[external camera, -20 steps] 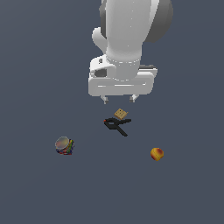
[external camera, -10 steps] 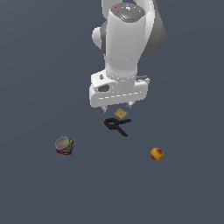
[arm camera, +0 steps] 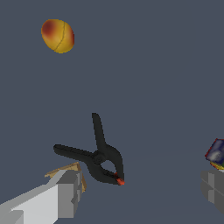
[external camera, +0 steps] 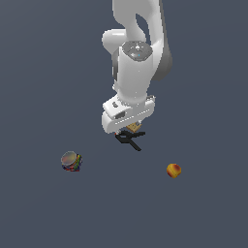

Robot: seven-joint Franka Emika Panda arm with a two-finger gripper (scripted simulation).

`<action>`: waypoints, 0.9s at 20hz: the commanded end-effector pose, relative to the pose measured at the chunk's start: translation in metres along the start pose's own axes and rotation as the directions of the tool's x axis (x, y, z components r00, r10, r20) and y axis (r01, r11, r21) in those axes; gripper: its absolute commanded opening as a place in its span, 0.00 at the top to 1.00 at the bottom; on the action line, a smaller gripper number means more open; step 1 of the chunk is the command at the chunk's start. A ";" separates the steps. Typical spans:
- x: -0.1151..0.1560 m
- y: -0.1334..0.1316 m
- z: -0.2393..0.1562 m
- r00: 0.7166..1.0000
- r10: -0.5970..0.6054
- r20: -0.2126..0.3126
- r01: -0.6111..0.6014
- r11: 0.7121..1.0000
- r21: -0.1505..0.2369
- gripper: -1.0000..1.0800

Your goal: Pick up a designated object from a clutter of objects.

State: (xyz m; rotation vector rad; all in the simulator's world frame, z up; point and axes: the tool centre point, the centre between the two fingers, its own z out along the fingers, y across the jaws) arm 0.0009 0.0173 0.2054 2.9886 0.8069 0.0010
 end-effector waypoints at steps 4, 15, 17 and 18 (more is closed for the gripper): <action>-0.009 -0.006 0.034 0.987 -0.158 0.001 0.158 0.987 0.002 0.04; -0.032 -0.027 0.095 0.890 -0.456 -0.010 0.456 0.890 0.017 0.04; -0.037 -0.031 0.104 0.866 -0.500 -0.015 0.500 0.866 0.019 0.04; -0.038 -0.033 0.108 0.854 -0.520 -0.017 0.520 0.854 0.020 0.04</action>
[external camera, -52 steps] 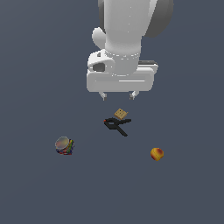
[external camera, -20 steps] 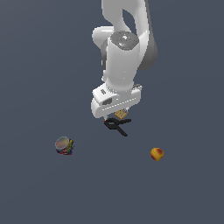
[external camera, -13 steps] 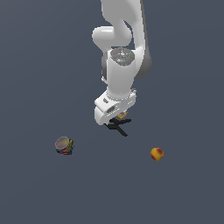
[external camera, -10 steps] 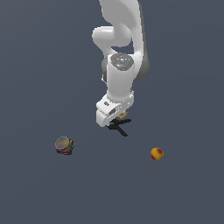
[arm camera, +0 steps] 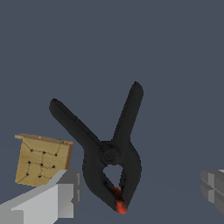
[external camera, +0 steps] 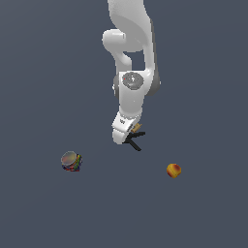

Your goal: Pick up a designated object from a clutter of objects.

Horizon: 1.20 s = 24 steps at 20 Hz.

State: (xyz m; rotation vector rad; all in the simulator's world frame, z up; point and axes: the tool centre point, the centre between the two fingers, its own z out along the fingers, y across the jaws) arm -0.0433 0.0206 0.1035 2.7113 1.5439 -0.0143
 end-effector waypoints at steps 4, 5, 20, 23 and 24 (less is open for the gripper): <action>-0.004 -0.013 0.020 0.993 -0.115 -0.010 0.115 0.993 0.006 0.04; -0.004 -0.015 0.022 0.991 -0.130 -0.012 0.130 0.991 0.007 0.04; -0.007 -0.024 0.037 0.980 -0.199 -0.020 0.199 0.980 0.011 0.04; -0.007 -0.025 0.046 0.980 -0.199 -0.020 0.200 0.980 0.011 0.04; -0.007 -0.025 0.049 0.980 -0.200 -0.021 0.200 0.980 0.011 0.04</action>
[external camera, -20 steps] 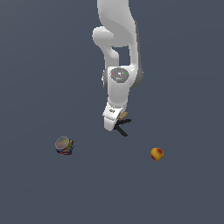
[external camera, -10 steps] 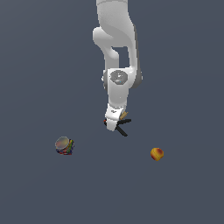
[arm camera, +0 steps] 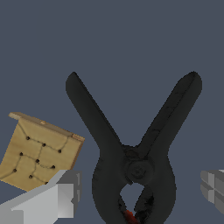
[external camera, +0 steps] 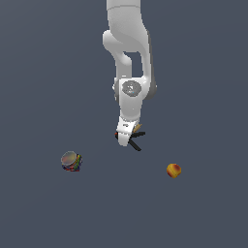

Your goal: Pick up a designated object from a clutter of objects.

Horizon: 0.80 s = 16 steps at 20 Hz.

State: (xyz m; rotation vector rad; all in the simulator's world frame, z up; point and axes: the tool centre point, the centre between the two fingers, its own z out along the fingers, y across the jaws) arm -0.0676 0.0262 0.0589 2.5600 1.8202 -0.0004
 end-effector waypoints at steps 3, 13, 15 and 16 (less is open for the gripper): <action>0.000 -0.001 0.019 1.000 -0.002 0.000 0.002 1.000 0.001 0.04; 0.000 0.000 0.041 1.000 -0.004 0.000 0.004 1.000 0.000 0.04; 0.000 0.000 0.040 1.000 -0.003 0.000 0.003 1.000 0.000 0.04; 0.000 0.000 0.040 1.000 -0.003 0.000 0.003 1.000 0.000 0.04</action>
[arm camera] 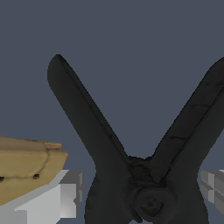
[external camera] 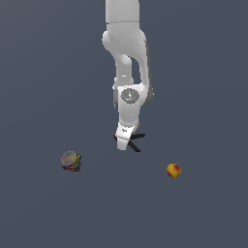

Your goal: Pick up a designated object from a clutter of objects.

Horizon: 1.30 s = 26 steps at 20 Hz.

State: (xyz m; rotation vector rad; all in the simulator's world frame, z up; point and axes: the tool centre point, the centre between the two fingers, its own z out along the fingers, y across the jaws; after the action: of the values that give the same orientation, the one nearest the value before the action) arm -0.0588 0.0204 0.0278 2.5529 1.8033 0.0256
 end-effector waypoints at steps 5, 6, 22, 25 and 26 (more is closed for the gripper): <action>0.003 -0.010 0.008 1.000 -0.010 0.004 0.010 1.000 0.022 1.00; 0.003 -0.010 0.008 1.000 -0.010 0.004 0.010 1.000 0.022 1.00; -0.018 0.007 -0.027 1.000 -0.001 0.001 0.001 1.000 0.001 1.00; -0.029 0.011 -0.044 1.000 -0.002 0.002 0.002 1.000 0.002 1.00; -0.032 0.013 -0.050 1.000 -0.002 0.002 0.002 1.000 0.003 1.00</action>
State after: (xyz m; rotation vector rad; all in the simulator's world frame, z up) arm -0.0591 -0.0082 0.0681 2.5532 1.8073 0.0187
